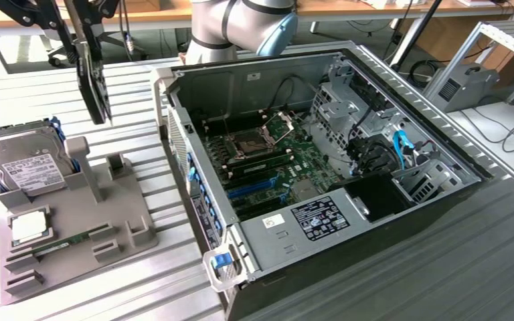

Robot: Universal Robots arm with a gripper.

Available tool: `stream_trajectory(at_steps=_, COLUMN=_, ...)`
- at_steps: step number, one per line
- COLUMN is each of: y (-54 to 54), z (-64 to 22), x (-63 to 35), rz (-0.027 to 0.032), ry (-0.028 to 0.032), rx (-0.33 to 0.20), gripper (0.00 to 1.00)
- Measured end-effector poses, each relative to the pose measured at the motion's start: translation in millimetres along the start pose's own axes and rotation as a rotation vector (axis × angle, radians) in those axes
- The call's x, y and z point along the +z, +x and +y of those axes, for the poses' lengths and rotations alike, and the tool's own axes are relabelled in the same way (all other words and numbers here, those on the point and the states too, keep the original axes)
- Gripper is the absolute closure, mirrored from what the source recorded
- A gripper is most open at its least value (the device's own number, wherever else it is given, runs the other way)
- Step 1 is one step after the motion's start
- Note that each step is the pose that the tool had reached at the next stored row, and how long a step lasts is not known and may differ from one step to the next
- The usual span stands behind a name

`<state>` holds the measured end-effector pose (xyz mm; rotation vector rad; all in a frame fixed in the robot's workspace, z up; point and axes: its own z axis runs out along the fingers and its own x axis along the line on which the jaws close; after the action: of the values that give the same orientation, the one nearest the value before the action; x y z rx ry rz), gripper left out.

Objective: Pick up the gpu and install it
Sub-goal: 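Pick up the gpu and move the gpu toward the slot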

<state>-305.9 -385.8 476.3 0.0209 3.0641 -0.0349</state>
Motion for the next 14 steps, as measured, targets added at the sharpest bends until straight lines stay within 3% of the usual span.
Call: stream_trajectory(at_steps=14, y=-3.0, z=0.2, x=8.0, rz=-0.0001, ry=-0.0001, rx=0.0, gripper=0.74)
